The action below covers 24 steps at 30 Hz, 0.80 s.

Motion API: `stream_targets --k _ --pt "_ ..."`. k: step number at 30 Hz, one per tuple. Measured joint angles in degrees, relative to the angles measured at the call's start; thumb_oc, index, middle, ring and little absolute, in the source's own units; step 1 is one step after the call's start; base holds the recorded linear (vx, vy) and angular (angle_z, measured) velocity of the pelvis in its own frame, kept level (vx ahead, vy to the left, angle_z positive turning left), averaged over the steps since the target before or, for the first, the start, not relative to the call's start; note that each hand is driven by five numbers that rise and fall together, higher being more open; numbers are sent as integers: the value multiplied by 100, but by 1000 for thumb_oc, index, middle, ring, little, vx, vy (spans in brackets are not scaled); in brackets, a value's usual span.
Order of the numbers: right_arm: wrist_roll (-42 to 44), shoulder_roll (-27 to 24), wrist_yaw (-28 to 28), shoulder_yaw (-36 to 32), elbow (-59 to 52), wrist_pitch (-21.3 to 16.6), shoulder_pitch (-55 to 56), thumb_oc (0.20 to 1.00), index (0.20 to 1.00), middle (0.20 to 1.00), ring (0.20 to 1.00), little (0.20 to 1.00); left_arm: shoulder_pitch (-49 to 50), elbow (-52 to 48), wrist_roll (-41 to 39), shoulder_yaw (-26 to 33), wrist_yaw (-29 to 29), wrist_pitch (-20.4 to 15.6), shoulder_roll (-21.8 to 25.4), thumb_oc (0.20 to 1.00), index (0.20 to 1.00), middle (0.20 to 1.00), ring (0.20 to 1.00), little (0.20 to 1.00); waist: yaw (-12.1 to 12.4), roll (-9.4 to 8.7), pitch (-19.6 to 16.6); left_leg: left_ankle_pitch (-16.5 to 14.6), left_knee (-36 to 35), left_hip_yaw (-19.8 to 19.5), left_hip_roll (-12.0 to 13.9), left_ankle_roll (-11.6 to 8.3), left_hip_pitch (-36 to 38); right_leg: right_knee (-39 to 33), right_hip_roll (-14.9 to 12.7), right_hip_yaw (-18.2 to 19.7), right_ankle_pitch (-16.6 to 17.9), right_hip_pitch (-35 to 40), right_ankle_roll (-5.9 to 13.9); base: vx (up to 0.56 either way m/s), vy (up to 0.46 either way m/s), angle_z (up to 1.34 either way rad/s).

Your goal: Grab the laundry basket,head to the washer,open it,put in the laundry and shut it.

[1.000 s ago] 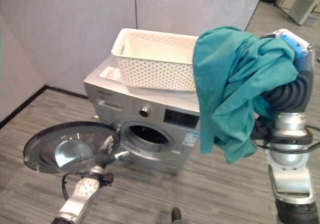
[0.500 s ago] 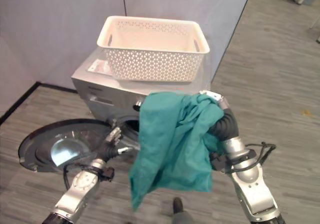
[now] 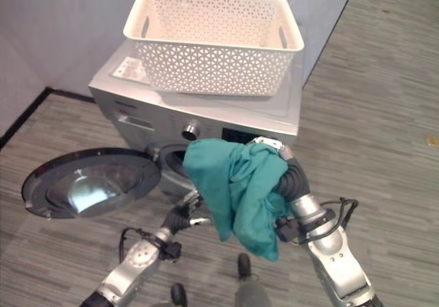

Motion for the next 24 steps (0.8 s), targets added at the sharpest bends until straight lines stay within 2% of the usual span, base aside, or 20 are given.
stream_targets --k 3,10,18,24 --pt "214 -1 -2 205 -6 0 -97 200 200 200 200 200 -346 305 37 -29 75 -12 -194 1000 1000 1000 1000 1000 -29 -32 3 -2 -24 119 13 -2 -1 0 35 124 24 -86 -11 2 -23 -21" --pt "456 -17 -130 334 -11 -7 -254 200 200 200 200 200 -1053 972 34 -394 386 -50 -676 1000 1000 1000 1000 1000 -313 -152 45 8 -57 270 95 -19 -63 1 147 284 62 -256 -53 -7 -31 -13" --pt "1013 -103 -143 557 -2 -38 -363 200 200 200 200 200 -1219 1094 44 -487 684 -86 -876 1000 1000 1000 1000 1000 -295 -176 61 61 -107 244 160 -94 -190 -65 181 254 105 -349 -109 -21 -34 1" --pt "1128 -124 -256 905 177 -103 -730 200 200 200 200 200 -1682 1081 20 -682 995 -261 -865 1000 1000 1000 1000 1000 -261 -335 161 106 -85 91 185 -137 -399 -66 175 100 108 -461 -115 -23 -39 12"
